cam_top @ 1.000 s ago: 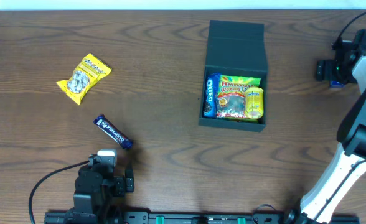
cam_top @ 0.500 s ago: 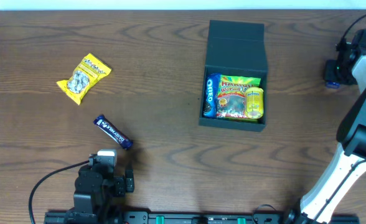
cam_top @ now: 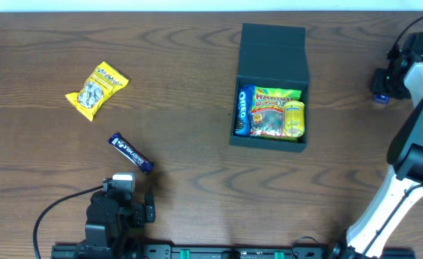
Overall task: Pack container
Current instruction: 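Lower the right gripper and grasp the Eclipse tin, then carry the Eclipse tin left over the box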
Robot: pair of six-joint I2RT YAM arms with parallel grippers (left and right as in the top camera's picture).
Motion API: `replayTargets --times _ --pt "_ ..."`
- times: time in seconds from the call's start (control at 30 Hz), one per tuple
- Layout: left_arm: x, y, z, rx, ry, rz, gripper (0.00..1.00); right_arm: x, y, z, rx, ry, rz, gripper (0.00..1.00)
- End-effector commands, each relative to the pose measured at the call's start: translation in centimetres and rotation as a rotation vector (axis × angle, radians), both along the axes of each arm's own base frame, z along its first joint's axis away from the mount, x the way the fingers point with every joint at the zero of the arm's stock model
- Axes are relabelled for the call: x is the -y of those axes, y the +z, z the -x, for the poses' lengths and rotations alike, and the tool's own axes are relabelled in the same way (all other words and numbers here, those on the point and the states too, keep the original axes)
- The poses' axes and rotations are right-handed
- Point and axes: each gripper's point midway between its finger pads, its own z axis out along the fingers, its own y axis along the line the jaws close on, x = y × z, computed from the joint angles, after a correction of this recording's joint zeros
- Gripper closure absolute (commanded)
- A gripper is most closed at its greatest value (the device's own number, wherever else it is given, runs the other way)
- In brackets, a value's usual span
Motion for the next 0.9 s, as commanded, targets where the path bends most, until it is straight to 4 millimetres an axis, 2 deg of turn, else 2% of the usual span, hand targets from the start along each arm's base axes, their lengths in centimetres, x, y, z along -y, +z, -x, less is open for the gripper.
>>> replayTargets --times 0.0,0.1,0.23,0.3,0.4,0.57,0.63,0.73,0.87 --pt "-0.3 -1.8 0.5 -0.054 0.009 -0.018 0.05 -1.3 2.6 -0.6 0.037 -0.002 0.001 0.98" --pt "-0.3 -1.8 0.5 -0.054 0.009 -0.018 0.05 -2.3 5.9 -0.7 0.080 0.013 0.013 0.99" --pt "-0.3 -1.8 0.5 -0.054 0.009 -0.018 0.05 -4.1 11.2 -0.3 0.151 -0.007 0.010 0.99" --pt "-0.3 -1.8 0.5 -0.054 0.009 -0.018 0.04 -5.1 13.5 0.2 0.179 -0.024 -0.002 0.99" --pt "-0.3 -1.8 0.5 -0.054 0.009 -0.018 0.05 -7.6 16.3 1.5 0.203 -0.027 -0.062 0.99" --pt "-0.3 -1.8 0.5 -0.054 0.009 -0.018 0.05 -15.9 20.6 4.0 0.223 0.136 -0.235 0.99" --pt "-0.3 -1.8 0.5 -0.054 0.009 -0.018 0.05 -18.7 21.6 4.7 0.224 0.176 -0.278 0.99" --pt "-0.3 -1.8 0.5 -0.054 0.010 -0.018 0.05 -23.4 22.8 5.8 0.219 0.225 -0.317 0.99" --pt "-0.3 -1.8 0.5 -0.054 0.009 -0.018 0.05 -28.7 23.0 6.8 0.203 0.298 -0.354 0.99"
